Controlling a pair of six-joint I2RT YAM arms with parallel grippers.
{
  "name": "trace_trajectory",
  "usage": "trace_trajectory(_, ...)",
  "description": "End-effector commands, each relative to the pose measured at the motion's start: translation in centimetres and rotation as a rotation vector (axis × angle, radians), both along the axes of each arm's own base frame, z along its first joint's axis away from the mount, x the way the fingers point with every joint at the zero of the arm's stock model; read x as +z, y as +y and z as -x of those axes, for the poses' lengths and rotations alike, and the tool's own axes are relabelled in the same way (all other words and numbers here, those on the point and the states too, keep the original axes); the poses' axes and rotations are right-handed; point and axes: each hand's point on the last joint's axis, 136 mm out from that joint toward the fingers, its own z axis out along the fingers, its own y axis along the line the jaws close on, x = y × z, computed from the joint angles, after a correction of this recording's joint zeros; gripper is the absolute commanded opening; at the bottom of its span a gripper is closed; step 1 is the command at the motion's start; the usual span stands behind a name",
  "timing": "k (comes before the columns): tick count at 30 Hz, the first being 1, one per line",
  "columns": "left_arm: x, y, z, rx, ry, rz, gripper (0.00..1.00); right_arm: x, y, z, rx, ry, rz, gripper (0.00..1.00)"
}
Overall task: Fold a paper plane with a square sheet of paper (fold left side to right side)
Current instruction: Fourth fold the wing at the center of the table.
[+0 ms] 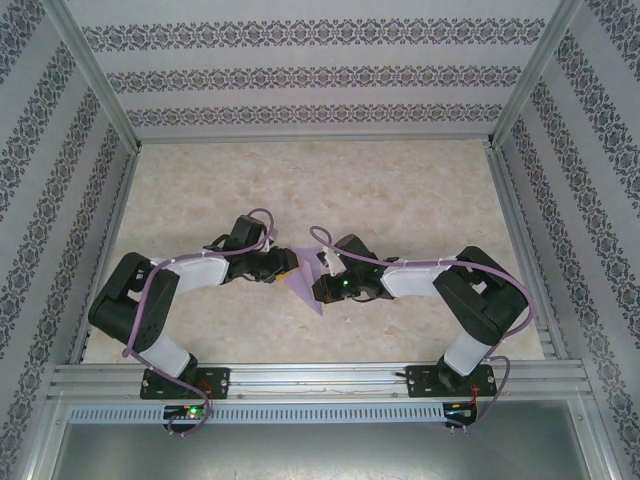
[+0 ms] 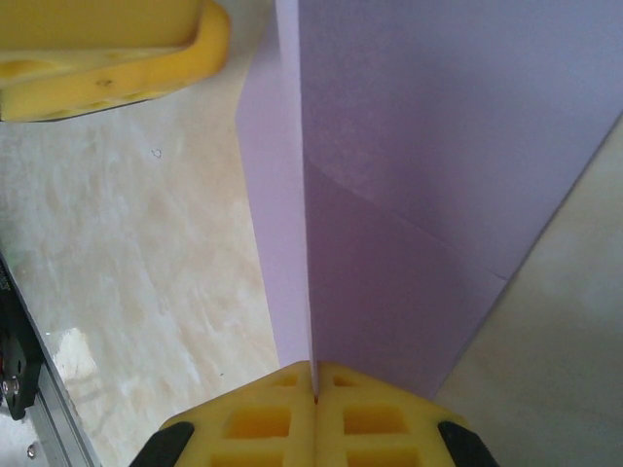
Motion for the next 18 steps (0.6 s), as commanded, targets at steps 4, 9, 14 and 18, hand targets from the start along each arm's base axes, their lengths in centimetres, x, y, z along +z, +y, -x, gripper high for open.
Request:
trace_trajectory(4, 0.8, -1.9, -1.7, -0.008, -0.046, 0.023, 0.39, -0.7, -0.3, 0.2, -0.008, 0.022, -0.003, 0.0)
trace_trajectory(9, -0.1, -2.0, -1.8, -0.003, -0.025, 0.004, 0.39, -0.8, -0.3, 0.2, -0.009, 0.025, -0.005, 0.0)
trace_trajectory(14, -1.2, -1.8, -1.8, 0.0, 0.002, -0.023, 0.39, -0.9, -0.2, 0.2, -0.008, 0.029, -0.007, 0.0)
trace_trajectory(18, -2.0, -1.6, -1.8, 0.006, 0.018, -0.042, 0.39, -0.9, -0.2, 0.3, -0.008, 0.033, -0.008, 0.01)
